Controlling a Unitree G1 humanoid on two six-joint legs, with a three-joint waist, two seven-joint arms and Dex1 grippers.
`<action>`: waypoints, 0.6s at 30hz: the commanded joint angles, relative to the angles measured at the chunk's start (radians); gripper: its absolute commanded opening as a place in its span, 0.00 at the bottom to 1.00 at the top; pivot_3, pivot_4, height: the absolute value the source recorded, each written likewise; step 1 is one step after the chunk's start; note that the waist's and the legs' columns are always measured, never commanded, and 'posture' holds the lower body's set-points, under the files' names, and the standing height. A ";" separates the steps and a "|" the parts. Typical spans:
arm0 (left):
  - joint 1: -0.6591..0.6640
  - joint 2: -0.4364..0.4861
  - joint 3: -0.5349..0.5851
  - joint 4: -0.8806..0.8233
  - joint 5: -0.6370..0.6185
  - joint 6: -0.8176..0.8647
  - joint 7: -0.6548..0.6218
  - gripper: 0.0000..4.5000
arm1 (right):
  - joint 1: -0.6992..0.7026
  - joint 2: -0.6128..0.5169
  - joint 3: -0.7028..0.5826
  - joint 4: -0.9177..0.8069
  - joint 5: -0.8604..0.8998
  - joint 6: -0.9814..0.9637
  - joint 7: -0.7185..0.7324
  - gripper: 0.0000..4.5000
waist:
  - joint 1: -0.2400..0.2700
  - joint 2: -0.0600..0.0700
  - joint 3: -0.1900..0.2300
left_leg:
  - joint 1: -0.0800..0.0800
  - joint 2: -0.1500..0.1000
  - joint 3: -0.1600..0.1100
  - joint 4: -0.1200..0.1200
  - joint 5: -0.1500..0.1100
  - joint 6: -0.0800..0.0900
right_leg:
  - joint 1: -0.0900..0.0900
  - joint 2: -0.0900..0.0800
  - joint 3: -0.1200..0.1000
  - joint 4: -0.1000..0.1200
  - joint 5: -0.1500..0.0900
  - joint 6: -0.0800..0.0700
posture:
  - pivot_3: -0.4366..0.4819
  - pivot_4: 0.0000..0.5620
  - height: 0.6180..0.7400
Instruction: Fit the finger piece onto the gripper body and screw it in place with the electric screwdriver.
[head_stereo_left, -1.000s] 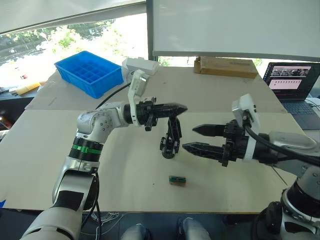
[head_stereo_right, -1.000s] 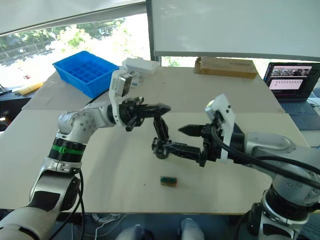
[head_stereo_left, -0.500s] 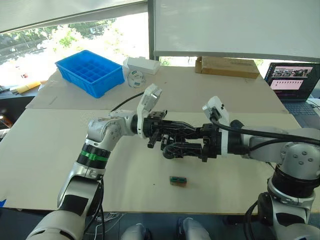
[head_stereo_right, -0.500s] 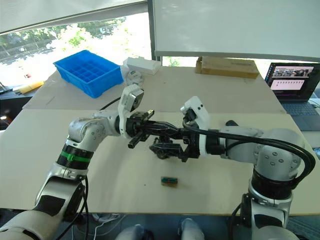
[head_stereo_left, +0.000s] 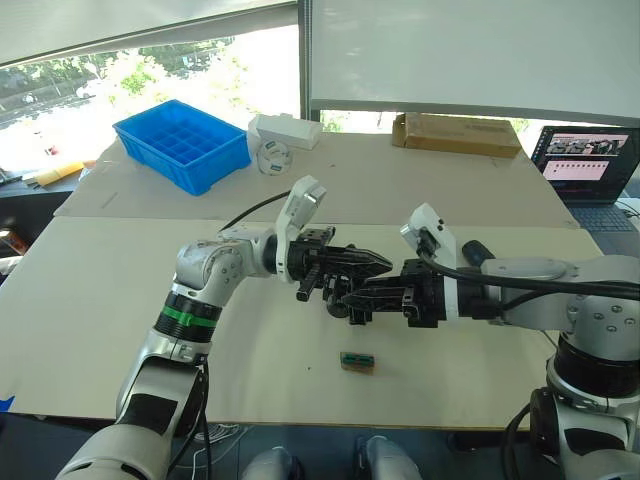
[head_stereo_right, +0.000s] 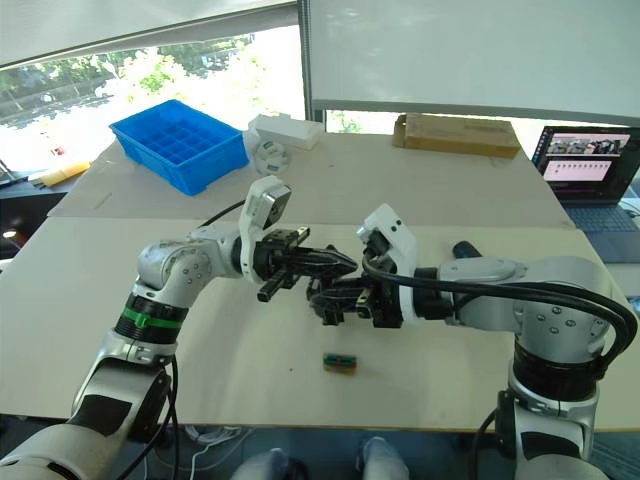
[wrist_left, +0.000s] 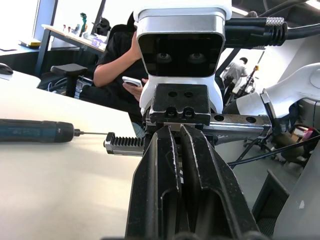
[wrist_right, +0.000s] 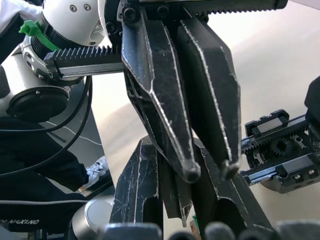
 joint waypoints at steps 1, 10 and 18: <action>-0.032 0.038 0.033 -0.048 -0.061 0.095 -0.020 0.00 | 0.026 -0.029 -0.001 -0.037 0.015 -0.058 0.013 0.09 | -0.001 0.000 0.000 | 0.000 0.000 0.000 0.000 0.000 0.000 | 0.000 0.000 0.000 0.000 0.000 0.000 | 0.48 0.27 1.00; 0.024 0.066 0.133 0.075 0.166 -0.487 -0.073 0.83 | 0.213 -0.101 -0.060 -0.142 -0.099 -0.369 0.174 0.09 | 0.003 0.000 0.000 | 0.000 0.000 0.000 0.000 0.000 0.000 | 0.000 0.000 0.000 -0.001 0.000 0.000 | 0.48 0.27 1.00; 0.054 0.113 0.107 0.461 0.399 -0.978 -0.182 1.00 | 0.379 -0.161 -0.024 -0.187 -0.290 -0.638 0.337 0.09 | 0.012 0.000 0.000 | 0.001 0.000 0.001 0.000 0.000 0.000 | 0.000 0.000 0.000 -0.002 0.000 0.000 | 0.48 0.27 1.00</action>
